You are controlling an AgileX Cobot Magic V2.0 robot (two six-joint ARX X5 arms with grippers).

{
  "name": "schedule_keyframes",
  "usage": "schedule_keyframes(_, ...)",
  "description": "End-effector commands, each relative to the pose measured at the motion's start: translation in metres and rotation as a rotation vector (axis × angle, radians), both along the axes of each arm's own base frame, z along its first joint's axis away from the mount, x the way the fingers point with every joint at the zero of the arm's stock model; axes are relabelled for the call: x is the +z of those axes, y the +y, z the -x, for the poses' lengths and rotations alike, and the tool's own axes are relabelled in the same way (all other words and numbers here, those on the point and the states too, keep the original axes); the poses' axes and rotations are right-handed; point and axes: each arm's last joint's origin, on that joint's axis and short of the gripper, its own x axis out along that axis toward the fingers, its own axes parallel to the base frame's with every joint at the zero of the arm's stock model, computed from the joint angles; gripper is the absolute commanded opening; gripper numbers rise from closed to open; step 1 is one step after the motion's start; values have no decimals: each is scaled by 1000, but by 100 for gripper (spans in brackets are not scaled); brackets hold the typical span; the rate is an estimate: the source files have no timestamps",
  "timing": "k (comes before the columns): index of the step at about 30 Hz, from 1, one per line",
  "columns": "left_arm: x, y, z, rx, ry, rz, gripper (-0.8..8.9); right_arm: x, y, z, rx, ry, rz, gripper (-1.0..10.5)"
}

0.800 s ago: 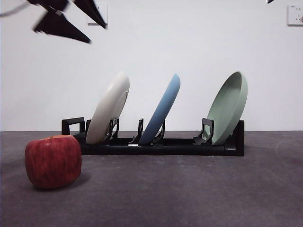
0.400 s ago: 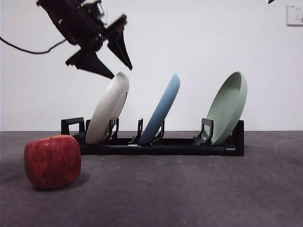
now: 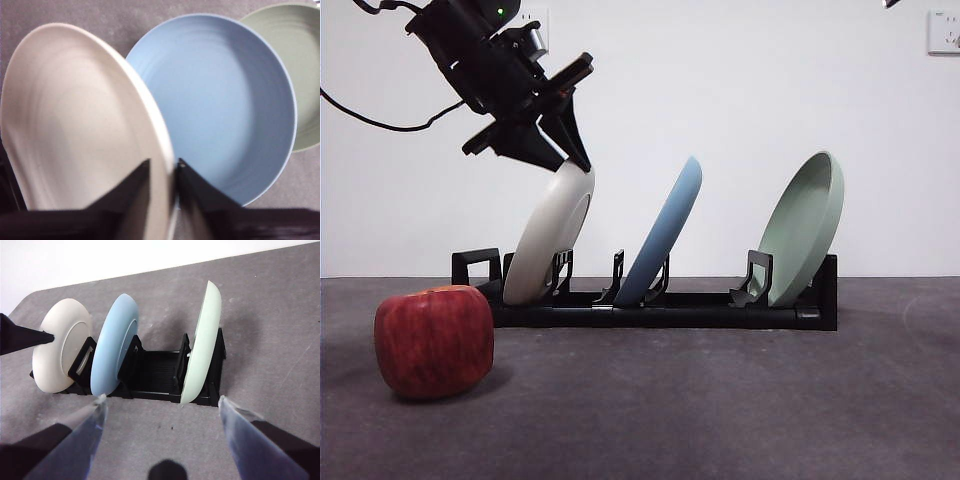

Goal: Take the yellow plate from the plate rack,put the plate on the table,take the apple from the table,put the apple in the plate

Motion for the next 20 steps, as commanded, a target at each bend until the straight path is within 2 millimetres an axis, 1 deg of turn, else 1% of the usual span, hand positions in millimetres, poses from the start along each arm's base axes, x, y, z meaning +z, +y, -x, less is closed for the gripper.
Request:
schedule_keyframes(1,11,0,4,-14,-34,5,-9,1,0,0,4,-8,5,382)
schedule_keyframes(3,19,1,9,-16,-49,12,-9,1,0,0,3,-8,6,382)
schedule_keyframes(6,38,2,22,-50,-79,48,-9,1,0,0,2,-8,6,382)
schedule_keyframes(8,55,4,34,-74,-107,74,-9,1,0,0,2,-8,6,382)
schedule_keyframes(11,81,6,59,-105,-143,97,-9,1,0,0,2,-8,6,382)
schedule_keyframes(14,106,9,93,-155,-183,85,-9,1,0,0,2,-8,6,382)
schedule_keyframes(16,121,10,121,-208,-208,60,-9,1,0,0,2,-8,6,382)
schedule_keyframes(20,141,8,174,-334,-251,9,-8,1,0,-1,1,-11,6,382)
